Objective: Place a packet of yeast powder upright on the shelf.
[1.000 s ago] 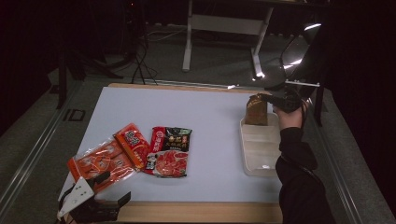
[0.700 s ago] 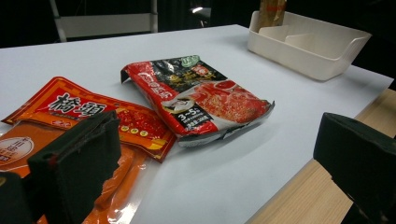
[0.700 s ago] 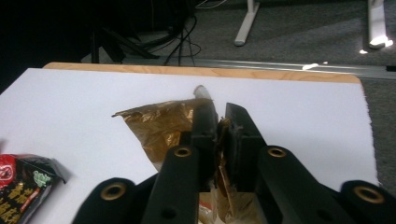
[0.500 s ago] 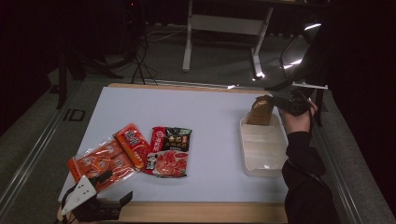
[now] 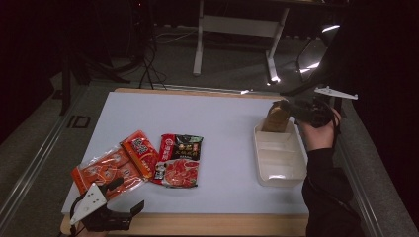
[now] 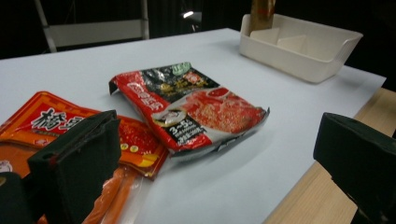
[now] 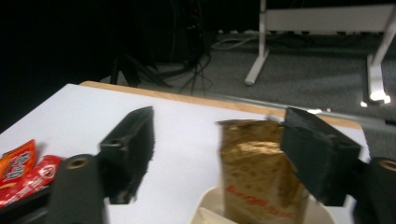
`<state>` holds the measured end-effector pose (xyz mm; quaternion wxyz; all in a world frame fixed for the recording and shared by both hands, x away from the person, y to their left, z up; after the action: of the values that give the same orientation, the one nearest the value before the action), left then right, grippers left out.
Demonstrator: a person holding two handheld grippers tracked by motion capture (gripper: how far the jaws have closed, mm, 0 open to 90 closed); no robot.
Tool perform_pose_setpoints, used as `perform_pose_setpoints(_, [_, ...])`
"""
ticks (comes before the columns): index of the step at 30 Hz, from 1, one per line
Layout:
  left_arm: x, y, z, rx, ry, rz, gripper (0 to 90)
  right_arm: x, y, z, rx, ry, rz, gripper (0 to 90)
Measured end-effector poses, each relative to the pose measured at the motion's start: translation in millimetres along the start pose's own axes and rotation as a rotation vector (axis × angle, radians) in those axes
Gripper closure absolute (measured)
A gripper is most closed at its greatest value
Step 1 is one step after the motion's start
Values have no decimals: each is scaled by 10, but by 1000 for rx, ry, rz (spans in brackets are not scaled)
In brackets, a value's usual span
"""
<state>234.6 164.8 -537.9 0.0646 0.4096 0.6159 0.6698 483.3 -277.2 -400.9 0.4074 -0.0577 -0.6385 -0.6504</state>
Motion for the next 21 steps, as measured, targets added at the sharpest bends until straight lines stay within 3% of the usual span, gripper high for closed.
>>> perform_pose_setpoints(3, [-4,38,-40,34,-53,-20,12,85,-40,212,28,38,-13,147])
perform_pose_setpoints(5, [-5,44,-58,28,-57,-16,12,150,-91,367,51,70,-30,135])
perform_pose_setpoints(8, [-24,15,-82,15,-52,21,12,210,-180,532,45,134,-45,128])
perform_pose_setpoints(9, [-34,4,-99,22,-70,37,12,222,-213,568,45,142,-48,135])
perform_pose_setpoints(12, [-49,-12,-115,21,-70,61,12,228,-327,644,76,126,-43,139])
perform_pose_setpoints(21, [-46,-30,-79,52,-63,83,12,314,-679,869,138,186,-32,143])
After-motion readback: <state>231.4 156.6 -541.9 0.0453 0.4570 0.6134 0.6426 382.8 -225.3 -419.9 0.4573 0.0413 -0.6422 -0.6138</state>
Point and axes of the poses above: each handheld gripper's, and its own axes: x roughly backward along the jaws, y roughly out of its top, z roughly to its left, the point moved 10 cm from there along -x, roughly forward along the jaws, and after that the axes turned 12 degrees about z, right-handed, at the moved point
